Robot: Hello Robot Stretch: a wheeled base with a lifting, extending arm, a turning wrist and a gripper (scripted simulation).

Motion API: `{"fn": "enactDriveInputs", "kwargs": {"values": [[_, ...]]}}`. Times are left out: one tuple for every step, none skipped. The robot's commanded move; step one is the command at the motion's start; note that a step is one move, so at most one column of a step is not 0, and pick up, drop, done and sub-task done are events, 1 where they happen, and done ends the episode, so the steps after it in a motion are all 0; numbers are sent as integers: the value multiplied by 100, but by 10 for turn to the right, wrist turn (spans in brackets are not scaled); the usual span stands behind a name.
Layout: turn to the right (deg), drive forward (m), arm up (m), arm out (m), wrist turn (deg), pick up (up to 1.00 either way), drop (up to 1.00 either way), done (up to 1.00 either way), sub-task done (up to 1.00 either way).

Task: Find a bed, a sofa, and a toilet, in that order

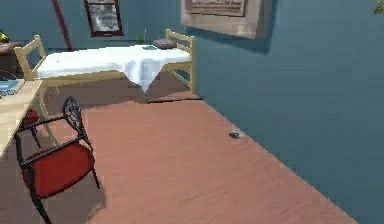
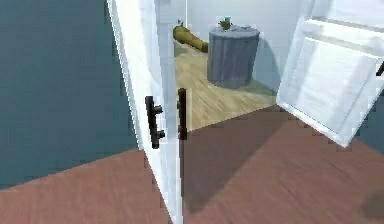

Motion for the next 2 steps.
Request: {"fn": "enactDriveInputs", "kwargs": {"values": [[0,100,0,0,0,0,0,0,0],[30,0,0,0,0,0,0,0,0]]}}
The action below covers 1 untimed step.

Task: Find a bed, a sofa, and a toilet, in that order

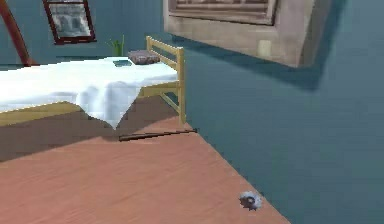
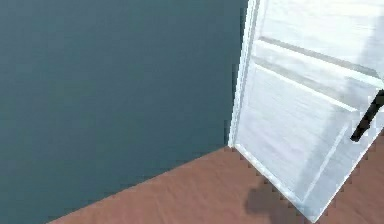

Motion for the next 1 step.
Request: {"fn": "enactDriveInputs", "kwargs": {"values": [[0,35,0,0,0,0,0,0,0]]}}
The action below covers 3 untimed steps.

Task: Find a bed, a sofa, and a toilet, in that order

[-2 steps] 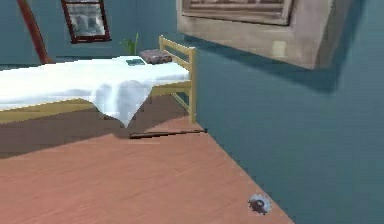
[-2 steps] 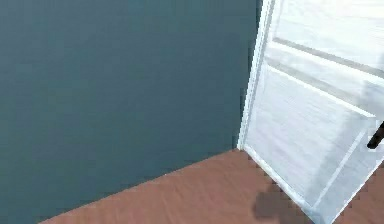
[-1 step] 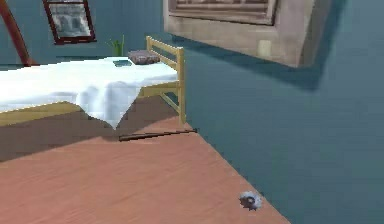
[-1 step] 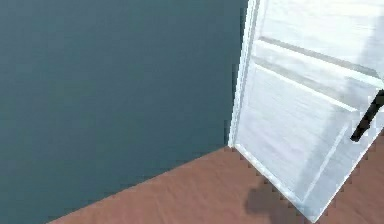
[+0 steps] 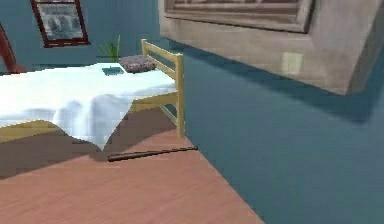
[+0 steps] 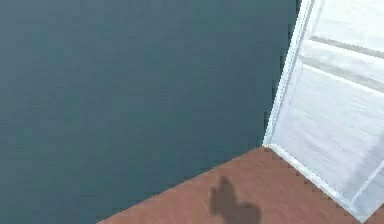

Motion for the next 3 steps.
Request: {"fn": "enactDriveInputs", "kwargs": {"values": [[-420,0,0,0,0,0,0,0,0],[0,100,0,0,0,0,0,0,0],[-90,0,0,0,0,0,0,0,0]]}}
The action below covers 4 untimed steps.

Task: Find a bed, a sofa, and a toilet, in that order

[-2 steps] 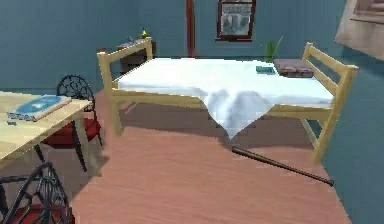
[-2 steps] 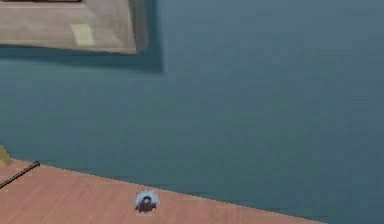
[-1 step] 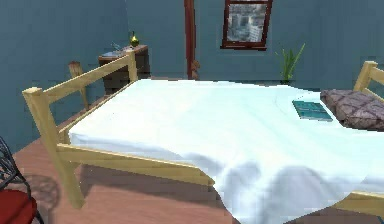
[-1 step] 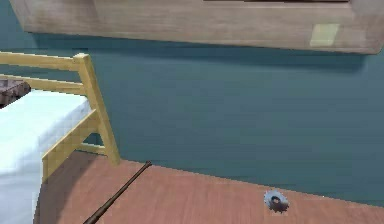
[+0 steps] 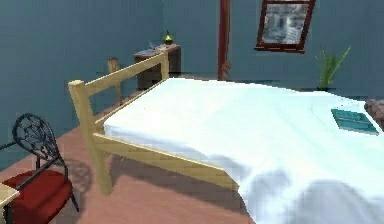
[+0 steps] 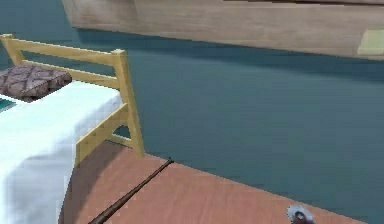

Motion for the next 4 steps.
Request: {"fn": "enactDriveInputs", "kwargs": {"values": [[0,15,0,0,0,0,0,0,0],[210,0,0,0,0,0,0,0,0],[0,0,0,0,0,0,0,0,100],[450,0,0,0,0,0,0,0,0]]}}
